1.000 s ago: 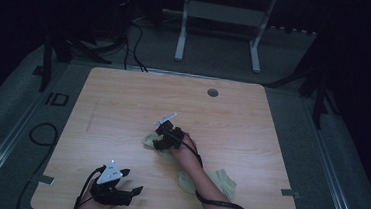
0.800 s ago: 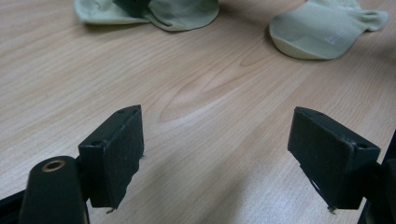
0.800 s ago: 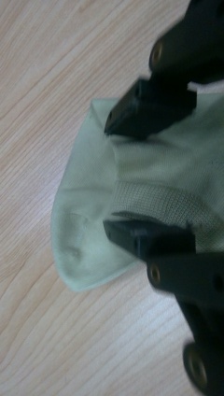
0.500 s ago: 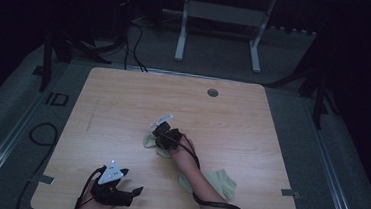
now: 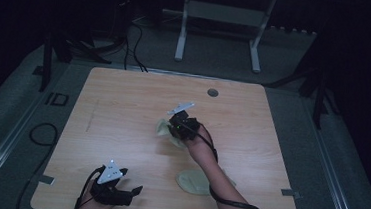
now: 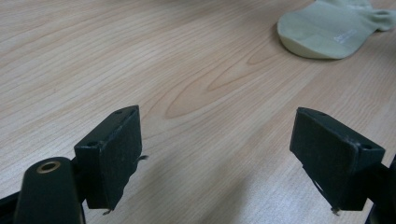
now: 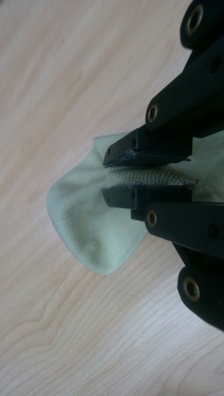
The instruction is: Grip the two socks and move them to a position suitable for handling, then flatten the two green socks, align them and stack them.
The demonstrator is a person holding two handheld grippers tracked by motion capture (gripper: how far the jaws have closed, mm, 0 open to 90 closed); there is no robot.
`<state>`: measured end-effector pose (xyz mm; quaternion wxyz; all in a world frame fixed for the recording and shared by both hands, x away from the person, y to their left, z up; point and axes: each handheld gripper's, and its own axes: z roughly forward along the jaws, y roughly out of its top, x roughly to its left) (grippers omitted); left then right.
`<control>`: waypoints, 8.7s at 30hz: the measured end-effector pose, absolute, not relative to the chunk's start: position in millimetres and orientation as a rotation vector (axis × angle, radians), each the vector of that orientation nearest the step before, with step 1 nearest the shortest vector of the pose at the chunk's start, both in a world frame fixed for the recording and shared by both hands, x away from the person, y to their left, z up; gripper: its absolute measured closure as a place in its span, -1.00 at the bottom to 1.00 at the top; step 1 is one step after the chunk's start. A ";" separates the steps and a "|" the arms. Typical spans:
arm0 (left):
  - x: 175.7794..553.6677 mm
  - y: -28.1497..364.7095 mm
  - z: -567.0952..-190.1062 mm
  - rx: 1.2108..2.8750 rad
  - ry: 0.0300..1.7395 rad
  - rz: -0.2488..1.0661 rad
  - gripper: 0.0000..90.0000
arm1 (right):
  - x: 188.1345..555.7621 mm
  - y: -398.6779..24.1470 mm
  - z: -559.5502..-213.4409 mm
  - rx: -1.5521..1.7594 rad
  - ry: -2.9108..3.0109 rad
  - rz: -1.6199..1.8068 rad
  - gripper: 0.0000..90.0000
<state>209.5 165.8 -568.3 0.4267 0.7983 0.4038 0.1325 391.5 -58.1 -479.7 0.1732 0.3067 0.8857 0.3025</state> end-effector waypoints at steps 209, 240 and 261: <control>281.6 29.1 -558.2 2.329 0.808 0.190 0.29 | 279.9 -274.7 -550.1 1.055 2.586 0.834 0.41; 310.5 29.3 -502.4 2.238 0.846 0.251 0.96 | 303.1 -278.1 -488.5 1.110 2.406 1.004 0.89; 372.0 21.7 -512.1 2.287 0.969 0.218 0.96 | 376.6 -268.1 -498.2 1.221 2.443 0.877 0.89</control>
